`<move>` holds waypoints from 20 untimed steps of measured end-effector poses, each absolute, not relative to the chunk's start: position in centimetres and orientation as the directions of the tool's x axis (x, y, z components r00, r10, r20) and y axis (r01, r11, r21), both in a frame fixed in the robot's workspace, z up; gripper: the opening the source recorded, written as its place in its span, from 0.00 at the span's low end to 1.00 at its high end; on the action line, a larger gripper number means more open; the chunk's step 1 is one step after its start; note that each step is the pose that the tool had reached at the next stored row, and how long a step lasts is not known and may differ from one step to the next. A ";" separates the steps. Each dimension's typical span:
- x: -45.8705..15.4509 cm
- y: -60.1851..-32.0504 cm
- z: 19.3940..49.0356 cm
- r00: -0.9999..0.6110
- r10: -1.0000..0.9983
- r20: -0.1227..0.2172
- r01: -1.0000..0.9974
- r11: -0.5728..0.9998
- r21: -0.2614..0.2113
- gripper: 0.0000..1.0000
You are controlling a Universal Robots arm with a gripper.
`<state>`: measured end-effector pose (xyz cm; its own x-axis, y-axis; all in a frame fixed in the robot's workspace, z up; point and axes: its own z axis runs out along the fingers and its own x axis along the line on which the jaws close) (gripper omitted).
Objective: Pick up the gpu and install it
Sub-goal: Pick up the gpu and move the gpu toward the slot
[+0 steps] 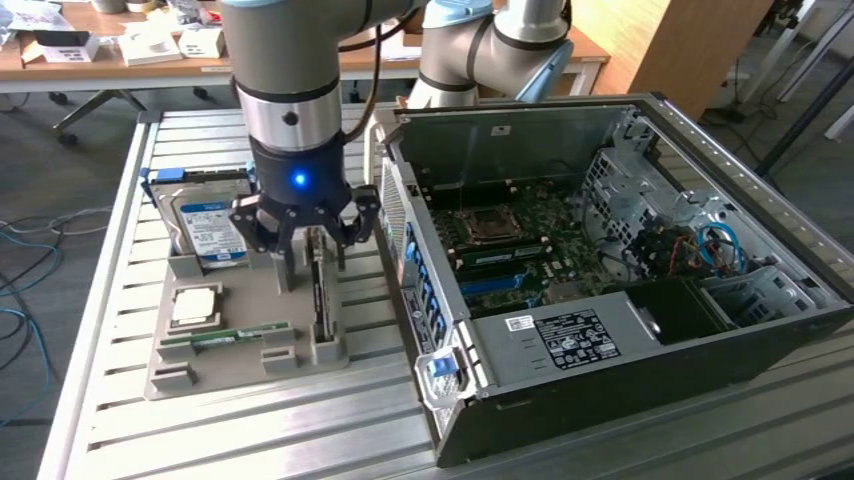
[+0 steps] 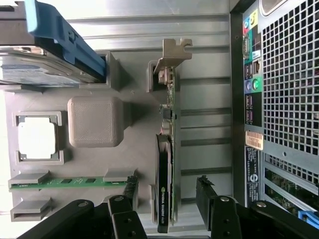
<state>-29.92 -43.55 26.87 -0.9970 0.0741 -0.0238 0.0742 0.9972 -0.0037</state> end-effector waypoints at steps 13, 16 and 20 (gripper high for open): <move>-29.9 -43.5 24.8 -0.997 0.074 -0.024 0.074 0.997 -0.004 0.59; -29.9 -43.6 24.4 -0.997 0.074 -0.024 0.074 0.997 -0.004 0.59; -29.9 -43.5 24.1 -0.997 0.074 -0.024 0.074 0.997 -0.004 0.59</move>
